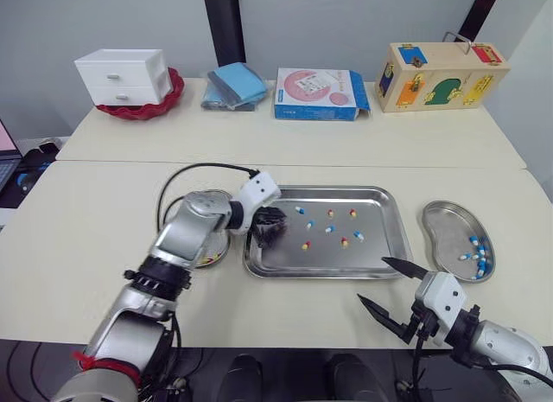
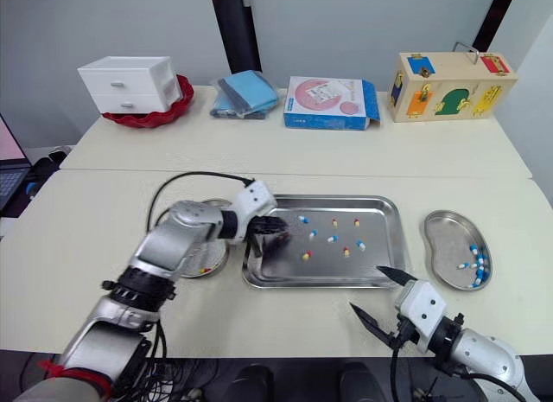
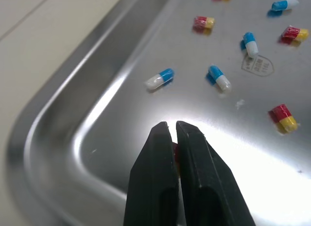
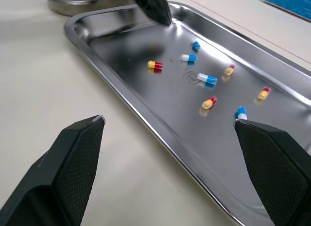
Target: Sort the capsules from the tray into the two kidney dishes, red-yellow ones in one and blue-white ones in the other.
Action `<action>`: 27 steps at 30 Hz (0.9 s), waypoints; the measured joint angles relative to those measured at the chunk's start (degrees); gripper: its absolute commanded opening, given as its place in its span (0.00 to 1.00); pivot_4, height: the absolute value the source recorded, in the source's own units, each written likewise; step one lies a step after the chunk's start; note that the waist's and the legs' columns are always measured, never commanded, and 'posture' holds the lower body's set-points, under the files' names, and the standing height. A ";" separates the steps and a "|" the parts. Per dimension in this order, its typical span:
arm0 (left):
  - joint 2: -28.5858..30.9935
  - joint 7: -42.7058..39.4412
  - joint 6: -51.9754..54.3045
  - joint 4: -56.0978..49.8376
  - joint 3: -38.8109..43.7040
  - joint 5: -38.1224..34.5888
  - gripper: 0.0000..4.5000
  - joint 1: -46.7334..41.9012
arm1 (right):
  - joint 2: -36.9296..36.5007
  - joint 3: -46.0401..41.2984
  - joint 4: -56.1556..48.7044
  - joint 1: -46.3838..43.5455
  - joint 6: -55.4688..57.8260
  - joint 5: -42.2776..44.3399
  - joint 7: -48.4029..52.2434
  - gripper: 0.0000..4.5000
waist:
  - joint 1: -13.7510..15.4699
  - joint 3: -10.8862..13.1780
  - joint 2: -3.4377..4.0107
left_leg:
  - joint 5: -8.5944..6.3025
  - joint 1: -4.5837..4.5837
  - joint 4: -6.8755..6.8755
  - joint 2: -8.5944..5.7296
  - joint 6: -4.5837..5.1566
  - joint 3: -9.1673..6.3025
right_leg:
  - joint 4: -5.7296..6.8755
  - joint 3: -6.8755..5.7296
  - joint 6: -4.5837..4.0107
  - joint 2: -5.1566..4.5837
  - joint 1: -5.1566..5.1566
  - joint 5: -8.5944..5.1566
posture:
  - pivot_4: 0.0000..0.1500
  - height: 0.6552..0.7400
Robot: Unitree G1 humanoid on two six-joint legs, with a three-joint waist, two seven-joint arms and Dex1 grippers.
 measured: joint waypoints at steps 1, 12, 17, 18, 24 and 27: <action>1.36 -0.17 1.46 -2.11 0.97 -0.90 0.00 0.37 | -0.57 0.22 0.74 -0.87 -0.71 0.13 1.13 1.00 | 0.02 0.00 0.00 | 0.00 0.00 0.01 0.00 0.00 0.00 | 0.00 0.00 0.00 -0.01 0.01 0.00 | 1.00 1.00; 17.56 -2.42 15.91 -18.15 14.41 -11.44 0.00 10.61 | -1.59 5.57 5.46 -10.49 -4.55 3.36 10.72 1.00 | -0.08 0.11 0.05 | -0.01 0.01 -0.02 0.01 0.01 -0.01 | -0.01 0.00 0.00 0.00 -0.02 0.00 | 1.00 1.00; 20.71 -0.79 18.25 -21.08 20.95 -13.53 0.00 18.01 | -1.39 8.56 6.89 -14.43 -4.72 3.66 12.50 1.00 | 0.06 0.13 0.03 | -0.01 0.01 -0.02 0.01 0.00 0.00 | 0.00 -0.02 0.00 -0.02 -0.02 0.00 | 1.00 1.00; 20.92 -0.27 18.31 -21.64 21.98 -13.88 0.00 19.67 | -1.29 9.01 7.01 -15.24 -4.68 3.70 12.77 1.00 | 0.07 0.14 0.02 | -0.01 0.00 -0.02 0.02 0.00 -0.01 | 0.00 -0.02 0.00 -0.02 -0.02 0.00 | 1.00 1.00; 20.48 2.40 16.85 -22.64 26.25 -15.48 0.06 25.01 | -1.11 10.18 7.08 -17.33 -4.13 3.90 12.83 1.00 | 0.20 0.15 0.00 | -0.01 0.00 -0.02 0.02 0.00 -0.02 | 0.00 -0.03 -0.01 -0.02 -0.02 0.00 | 1.00 1.00; 20.09 2.64 14.87 -22.37 27.03 -16.52 0.25 25.78 | -0.90 11.12 7.08 -17.96 -3.23 3.90 12.70 1.00 | 0.13 0.15 0.00 | -0.01 0.00 -0.02 0.02 0.00 -0.02 | 0.00 -0.03 -0.01 -0.02 -0.02 0.00 | 1.00 1.00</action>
